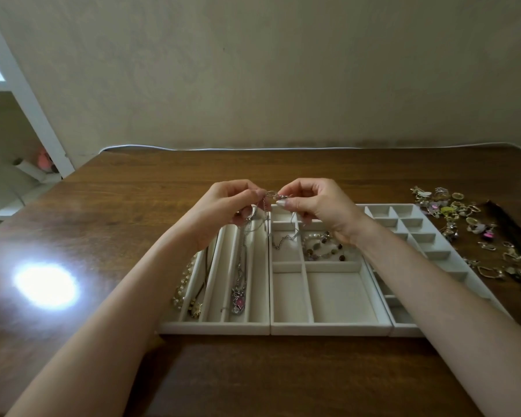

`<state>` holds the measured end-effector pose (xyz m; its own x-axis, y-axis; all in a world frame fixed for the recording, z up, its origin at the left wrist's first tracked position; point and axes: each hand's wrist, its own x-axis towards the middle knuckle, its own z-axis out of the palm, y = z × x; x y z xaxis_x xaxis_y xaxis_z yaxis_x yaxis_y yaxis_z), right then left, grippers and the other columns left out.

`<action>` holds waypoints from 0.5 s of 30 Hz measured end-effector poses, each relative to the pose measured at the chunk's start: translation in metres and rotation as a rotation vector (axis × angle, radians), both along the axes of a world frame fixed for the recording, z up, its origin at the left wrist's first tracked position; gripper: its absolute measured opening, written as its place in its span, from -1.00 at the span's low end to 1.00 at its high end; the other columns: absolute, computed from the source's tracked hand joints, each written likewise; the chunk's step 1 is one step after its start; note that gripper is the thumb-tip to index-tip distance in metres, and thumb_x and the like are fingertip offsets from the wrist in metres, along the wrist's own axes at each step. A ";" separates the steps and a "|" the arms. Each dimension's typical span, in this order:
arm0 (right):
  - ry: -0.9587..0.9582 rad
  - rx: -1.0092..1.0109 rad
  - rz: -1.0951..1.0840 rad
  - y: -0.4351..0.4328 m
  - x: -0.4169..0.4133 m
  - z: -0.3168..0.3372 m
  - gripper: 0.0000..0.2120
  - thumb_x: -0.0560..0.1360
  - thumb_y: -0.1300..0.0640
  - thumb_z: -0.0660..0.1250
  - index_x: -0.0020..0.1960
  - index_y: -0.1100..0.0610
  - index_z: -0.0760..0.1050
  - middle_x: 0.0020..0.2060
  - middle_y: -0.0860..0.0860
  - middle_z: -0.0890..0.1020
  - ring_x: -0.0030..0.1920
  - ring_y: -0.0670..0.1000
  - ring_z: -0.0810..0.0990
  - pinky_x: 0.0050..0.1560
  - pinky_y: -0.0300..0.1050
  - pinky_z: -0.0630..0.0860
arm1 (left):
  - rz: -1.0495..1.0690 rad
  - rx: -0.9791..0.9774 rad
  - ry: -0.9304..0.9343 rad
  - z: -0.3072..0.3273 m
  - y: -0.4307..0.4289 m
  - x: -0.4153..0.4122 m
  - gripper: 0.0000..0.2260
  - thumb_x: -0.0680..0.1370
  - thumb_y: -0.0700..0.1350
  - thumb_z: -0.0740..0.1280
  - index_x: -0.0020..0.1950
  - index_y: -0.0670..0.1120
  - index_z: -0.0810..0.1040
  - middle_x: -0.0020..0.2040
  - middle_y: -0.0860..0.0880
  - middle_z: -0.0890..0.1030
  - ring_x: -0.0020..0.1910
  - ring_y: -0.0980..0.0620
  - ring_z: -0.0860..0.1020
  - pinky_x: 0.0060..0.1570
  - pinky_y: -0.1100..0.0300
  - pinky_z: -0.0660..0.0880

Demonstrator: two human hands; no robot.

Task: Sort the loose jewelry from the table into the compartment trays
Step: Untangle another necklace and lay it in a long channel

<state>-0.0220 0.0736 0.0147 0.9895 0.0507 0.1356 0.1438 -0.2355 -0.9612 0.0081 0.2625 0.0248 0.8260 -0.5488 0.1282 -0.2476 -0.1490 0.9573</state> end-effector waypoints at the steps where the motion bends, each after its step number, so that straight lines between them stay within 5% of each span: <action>1: -0.013 -0.002 -0.041 0.000 0.001 -0.001 -0.91 0.44 0.33 0.39 -0.14 0.16 0.59 -0.40 -0.07 0.56 -0.44 -0.14 0.39 -0.45 -0.34 0.32 | -0.004 0.016 0.000 0.001 0.000 -0.001 -0.84 0.57 -0.13 0.25 -0.15 -0.16 0.55 -0.35 0.09 0.57 -0.43 0.19 0.36 -0.41 0.37 0.31; 6: -0.020 0.117 -0.125 -0.007 0.001 0.002 -0.93 0.49 0.21 0.37 -0.12 0.15 0.63 -0.47 -0.06 0.49 -0.49 -0.15 0.30 -0.48 -0.30 0.23 | 0.048 0.061 0.015 0.001 0.000 -0.001 -0.78 0.59 -0.09 0.23 -0.21 -0.13 0.52 -0.42 0.03 0.53 -0.47 0.13 0.36 -0.43 0.31 0.29; 10: 0.035 0.248 -0.099 -0.008 0.002 0.004 -0.72 0.61 0.09 0.19 -0.11 0.17 0.62 -0.48 0.00 0.44 -0.48 -0.08 0.28 -0.50 -0.25 0.19 | 0.076 0.095 -0.027 0.000 0.002 0.001 -0.82 0.56 -0.07 0.28 -0.10 -0.17 0.55 -0.50 0.01 0.48 -0.54 0.12 0.34 -0.50 0.32 0.25; 15: 0.053 0.255 -0.094 -0.007 0.002 0.005 -0.49 0.62 -0.11 0.04 -0.14 0.19 0.61 -0.49 0.06 0.51 -0.50 -0.03 0.33 -0.48 -0.18 0.18 | 0.189 0.207 -0.167 -0.007 0.001 0.006 -0.92 0.51 -0.14 0.37 -0.12 -0.13 0.54 -0.31 -0.01 0.66 -0.55 0.24 0.35 -0.51 0.40 0.28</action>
<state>-0.0201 0.0663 0.0196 0.9943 -0.0707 0.0804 0.0809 0.0048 -0.9967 0.0140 0.2633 0.0179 0.8928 -0.4162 0.1721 -0.3479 -0.3945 0.8505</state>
